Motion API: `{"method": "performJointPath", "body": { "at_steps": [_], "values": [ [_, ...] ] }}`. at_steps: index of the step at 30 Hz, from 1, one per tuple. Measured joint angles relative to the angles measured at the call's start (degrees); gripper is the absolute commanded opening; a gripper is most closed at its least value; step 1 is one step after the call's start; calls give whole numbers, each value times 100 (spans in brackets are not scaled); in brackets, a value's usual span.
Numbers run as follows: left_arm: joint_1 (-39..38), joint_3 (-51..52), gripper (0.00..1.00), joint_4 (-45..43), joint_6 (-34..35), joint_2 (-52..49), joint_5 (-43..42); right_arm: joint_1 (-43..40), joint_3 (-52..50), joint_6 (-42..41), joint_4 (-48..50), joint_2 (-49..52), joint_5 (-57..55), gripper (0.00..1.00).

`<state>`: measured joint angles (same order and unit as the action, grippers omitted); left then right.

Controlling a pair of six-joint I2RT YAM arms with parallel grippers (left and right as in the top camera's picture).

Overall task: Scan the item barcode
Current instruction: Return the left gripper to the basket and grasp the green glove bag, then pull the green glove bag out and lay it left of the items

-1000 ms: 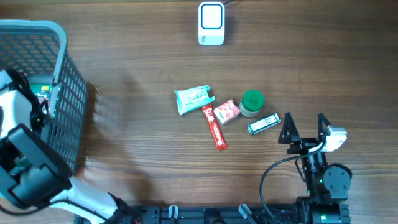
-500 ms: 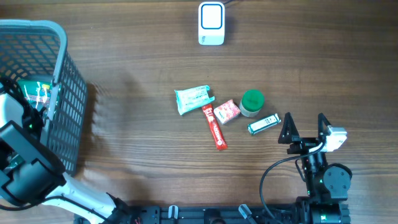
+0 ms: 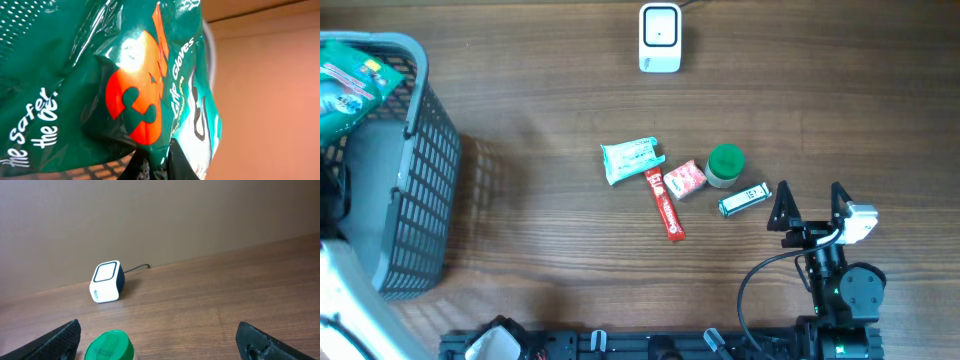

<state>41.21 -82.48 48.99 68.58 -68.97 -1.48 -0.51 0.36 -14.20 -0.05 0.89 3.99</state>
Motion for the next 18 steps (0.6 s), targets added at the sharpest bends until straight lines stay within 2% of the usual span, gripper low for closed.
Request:
{"method": "performJointPath", "body": {
  "at_steps": [5,9,13,15,18],
  "values": [
    [-2,0,4,323,-107,962,-234,0,0,0,0,0,0,100],
    [-374,-13,4,1473,-599,1550,-702,0,0,0,4,0,0,100],
    [-1384,20,4,2282,-1257,1539,-765,0,0,0,0,0,0,100],
    [-1729,70,4,2404,-1379,1517,-664,0,0,0,2,0,0,100],
    [-2861,520,4,2389,-1519,1519,-442,0,0,0,4,0,0,100]
  ]
}}
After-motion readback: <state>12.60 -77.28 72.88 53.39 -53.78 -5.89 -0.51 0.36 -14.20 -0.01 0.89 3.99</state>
